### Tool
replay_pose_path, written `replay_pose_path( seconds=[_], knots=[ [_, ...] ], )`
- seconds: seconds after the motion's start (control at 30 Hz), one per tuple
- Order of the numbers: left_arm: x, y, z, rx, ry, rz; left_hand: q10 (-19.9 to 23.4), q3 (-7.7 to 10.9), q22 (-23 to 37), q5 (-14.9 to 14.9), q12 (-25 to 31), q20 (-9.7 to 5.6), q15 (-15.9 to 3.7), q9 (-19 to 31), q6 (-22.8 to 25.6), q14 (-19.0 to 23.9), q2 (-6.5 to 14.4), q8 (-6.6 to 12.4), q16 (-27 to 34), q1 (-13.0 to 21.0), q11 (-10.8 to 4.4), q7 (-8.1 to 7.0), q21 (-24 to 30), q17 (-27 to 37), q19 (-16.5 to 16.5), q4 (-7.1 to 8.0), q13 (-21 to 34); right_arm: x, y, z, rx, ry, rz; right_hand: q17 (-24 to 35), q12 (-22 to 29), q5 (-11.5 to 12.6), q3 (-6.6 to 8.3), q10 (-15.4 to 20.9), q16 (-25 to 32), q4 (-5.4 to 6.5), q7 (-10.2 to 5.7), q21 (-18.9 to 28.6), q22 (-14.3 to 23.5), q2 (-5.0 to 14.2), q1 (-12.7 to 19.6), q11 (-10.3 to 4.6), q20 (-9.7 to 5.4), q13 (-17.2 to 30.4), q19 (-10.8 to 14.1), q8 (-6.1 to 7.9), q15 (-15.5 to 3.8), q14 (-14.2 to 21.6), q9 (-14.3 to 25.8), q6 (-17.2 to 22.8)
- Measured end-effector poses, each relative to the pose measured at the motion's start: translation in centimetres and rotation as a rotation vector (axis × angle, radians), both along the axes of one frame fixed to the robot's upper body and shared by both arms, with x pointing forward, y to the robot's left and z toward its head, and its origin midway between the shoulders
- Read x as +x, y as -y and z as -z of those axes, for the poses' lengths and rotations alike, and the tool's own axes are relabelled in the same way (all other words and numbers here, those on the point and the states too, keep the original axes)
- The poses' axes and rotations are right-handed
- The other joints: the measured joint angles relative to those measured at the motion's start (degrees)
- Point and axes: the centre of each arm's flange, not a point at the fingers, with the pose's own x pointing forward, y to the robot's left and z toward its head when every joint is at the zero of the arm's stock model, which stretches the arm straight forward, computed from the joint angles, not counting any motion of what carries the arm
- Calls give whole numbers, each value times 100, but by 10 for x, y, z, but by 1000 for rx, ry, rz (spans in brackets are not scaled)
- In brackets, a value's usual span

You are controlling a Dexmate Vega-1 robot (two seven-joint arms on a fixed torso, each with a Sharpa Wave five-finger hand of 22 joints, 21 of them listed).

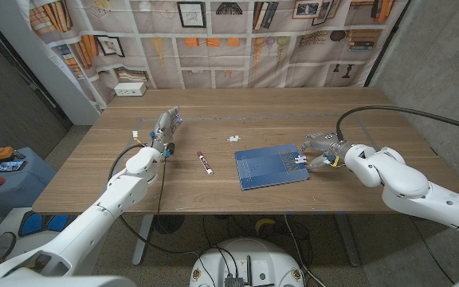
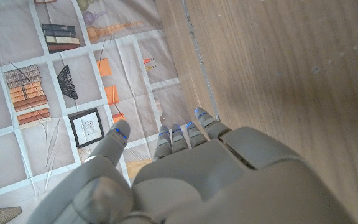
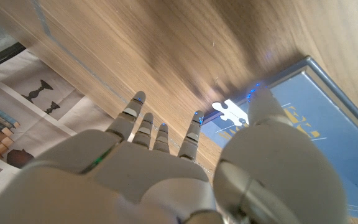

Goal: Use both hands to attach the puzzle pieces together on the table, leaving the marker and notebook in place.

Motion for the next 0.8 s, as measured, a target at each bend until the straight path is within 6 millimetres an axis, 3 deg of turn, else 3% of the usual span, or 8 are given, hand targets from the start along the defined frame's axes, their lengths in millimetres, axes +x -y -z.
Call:
replay_pose_path(
  seconds=[0.2,0.8],
  knots=[
    [-1,0,2,-1,-3,-1,0,0,0,0,0,0,0,0,0,0,0,0,0,0,0,0,0,0,0,0,0,2,-1,1,-6,1,-2,0,0,0,0,0,0,0,21,0,0,-38,37,0,-10,0,52,0,0,0,0,21],
    [-2,0,4,0,-14,-4,0,0,0,0,0,21,0,0,0,0,0,0,0,0,0,0,0,0,21,0,0,11,-5,-3,-24,17,-24,-1,0,45,24,124,22,24,3,-29,-7,-8,158,-125,-52,1,176,261,-103,102,27,533]
  ],
)
